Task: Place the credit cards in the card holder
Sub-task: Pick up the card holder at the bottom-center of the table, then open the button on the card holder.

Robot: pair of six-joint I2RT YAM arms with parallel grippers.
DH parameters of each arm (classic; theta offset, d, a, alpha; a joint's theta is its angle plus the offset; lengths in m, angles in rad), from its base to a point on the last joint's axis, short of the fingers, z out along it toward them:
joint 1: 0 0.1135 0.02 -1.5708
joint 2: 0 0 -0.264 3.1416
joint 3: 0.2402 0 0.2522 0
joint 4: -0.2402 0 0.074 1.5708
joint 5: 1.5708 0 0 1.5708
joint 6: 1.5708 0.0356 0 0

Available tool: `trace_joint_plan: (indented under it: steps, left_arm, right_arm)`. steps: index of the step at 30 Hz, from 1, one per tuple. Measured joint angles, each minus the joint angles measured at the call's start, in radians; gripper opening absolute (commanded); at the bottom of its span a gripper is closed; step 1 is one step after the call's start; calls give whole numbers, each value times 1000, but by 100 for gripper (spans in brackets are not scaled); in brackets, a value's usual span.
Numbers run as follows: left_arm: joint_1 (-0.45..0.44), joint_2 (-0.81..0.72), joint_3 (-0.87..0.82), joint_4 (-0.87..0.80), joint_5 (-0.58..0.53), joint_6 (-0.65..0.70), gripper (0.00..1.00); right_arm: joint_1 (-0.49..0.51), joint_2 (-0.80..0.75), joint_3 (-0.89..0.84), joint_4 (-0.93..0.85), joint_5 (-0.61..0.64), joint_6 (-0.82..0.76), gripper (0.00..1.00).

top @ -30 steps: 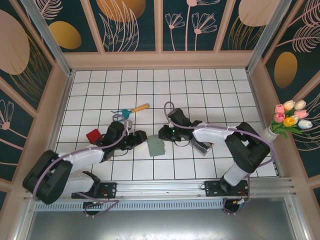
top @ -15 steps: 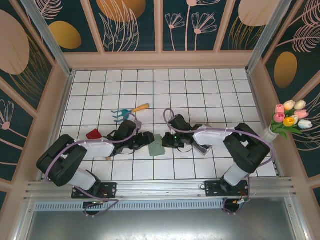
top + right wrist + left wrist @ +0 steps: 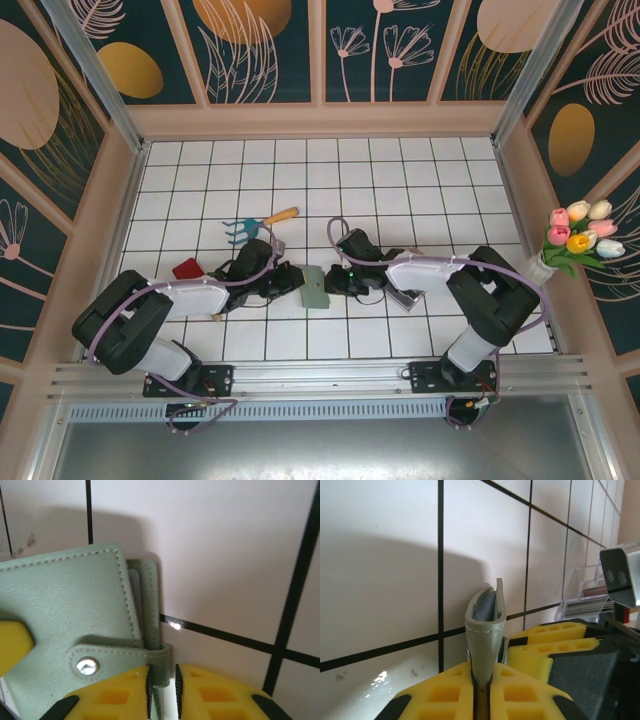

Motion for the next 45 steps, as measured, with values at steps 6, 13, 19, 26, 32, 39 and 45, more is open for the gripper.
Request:
trace_joint_plan:
  steps: [6,13,19,26,32,39,45]
  left_arm:
    - [0,-1,0,14,4,-2,4]
    - [0,-1,0,40,8,-3,3]
    - [0,0,-10,21,-6,-3,0]
    - [-5,-13,-10,-8,-39,-3,0]
    - [-12,-54,-14,-21,-58,-1,0]
    - [-12,-72,-27,-32,-77,6,0]
    - [-12,-65,-26,-35,-76,18,0]
  right_arm:
    - [13,-27,47,-47,63,-5,40]
    - [66,-11,97,-43,77,-14,45]
    - [113,50,123,-51,143,-14,40]
    - [185,89,190,-133,325,-6,16]
    - [147,13,147,-163,364,-6,14]
    - [38,-1,150,-285,391,-17,45]
    - [37,-1,185,-248,274,-31,61]
